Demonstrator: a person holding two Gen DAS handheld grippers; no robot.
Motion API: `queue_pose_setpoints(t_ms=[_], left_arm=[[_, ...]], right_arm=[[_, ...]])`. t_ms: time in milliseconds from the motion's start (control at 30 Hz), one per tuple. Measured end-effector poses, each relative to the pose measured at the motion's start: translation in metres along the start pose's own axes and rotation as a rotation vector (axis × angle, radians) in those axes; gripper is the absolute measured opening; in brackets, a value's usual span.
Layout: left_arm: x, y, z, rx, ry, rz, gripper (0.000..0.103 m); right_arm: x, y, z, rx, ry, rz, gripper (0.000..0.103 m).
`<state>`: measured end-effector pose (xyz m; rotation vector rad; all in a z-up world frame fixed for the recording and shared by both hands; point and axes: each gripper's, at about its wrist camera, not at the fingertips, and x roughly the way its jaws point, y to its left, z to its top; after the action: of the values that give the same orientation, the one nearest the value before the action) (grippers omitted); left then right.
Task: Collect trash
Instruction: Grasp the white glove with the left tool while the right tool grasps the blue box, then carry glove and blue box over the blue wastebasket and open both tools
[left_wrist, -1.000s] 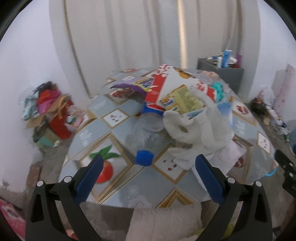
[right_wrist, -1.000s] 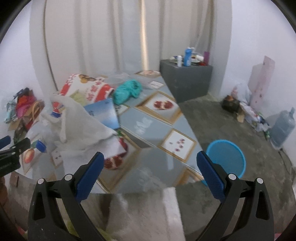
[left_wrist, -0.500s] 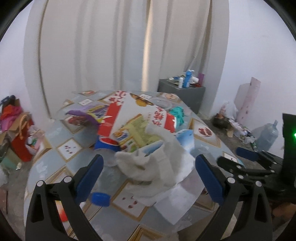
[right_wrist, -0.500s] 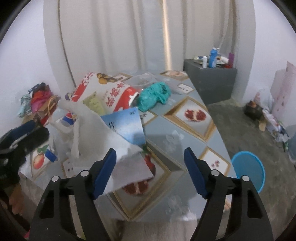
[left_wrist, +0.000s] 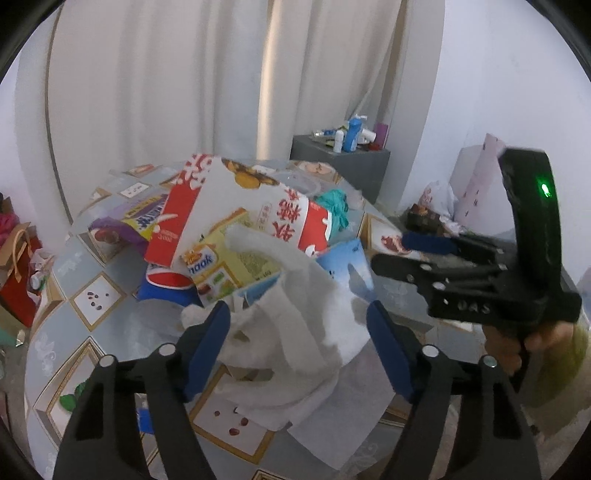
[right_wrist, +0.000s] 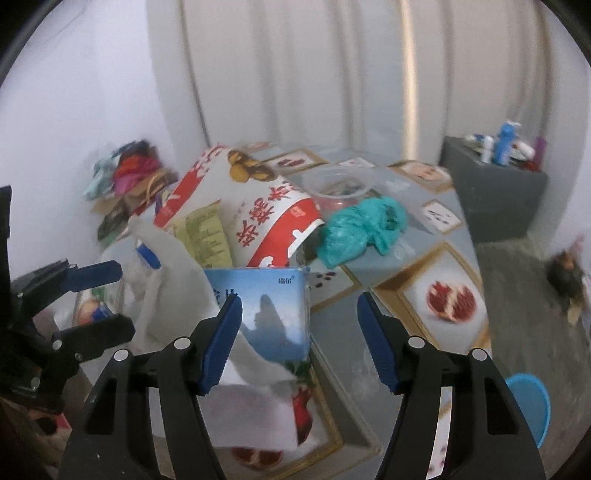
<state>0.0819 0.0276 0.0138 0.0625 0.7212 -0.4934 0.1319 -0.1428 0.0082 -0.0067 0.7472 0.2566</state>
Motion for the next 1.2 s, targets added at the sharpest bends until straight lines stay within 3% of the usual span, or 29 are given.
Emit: queue_pose_setpoints(t_ms=[167, 367, 700, 867, 1033, 1200], left_arm=[[0.011, 0.005, 0.000, -0.015, 0.034, 0.010, 0.059], [0.023, 0.009, -0.002, -0.028, 0.075, 0.020, 0.046], [0.040, 0.008, -0.019, -0.043, 0.144, 0.042, 0.029], [0.043, 0.008, -0.021, -0.039, 0.136, 0.069, 0.024], [0.043, 0.013, -0.021, -0.060, 0.134, 0.093, 0.019], [0.039, 0.016, -0.020, -0.082, 0.119, 0.100, 0.013]], right_arm=[[0.016, -0.006, 0.008, -0.039, 0.018, 0.080, 0.061], [0.040, -0.020, 0.009, 0.054, 0.074, 0.215, 0.061], [0.044, -0.031, -0.009, 0.168, 0.137, 0.334, 0.061], [0.041, -0.028, -0.011, 0.162, 0.128, 0.335, 0.055], [0.022, -0.031, -0.012, 0.180, 0.080, 0.343, 0.040], [-0.006, -0.026, -0.011, 0.159, 0.014, 0.341, 0.033]])
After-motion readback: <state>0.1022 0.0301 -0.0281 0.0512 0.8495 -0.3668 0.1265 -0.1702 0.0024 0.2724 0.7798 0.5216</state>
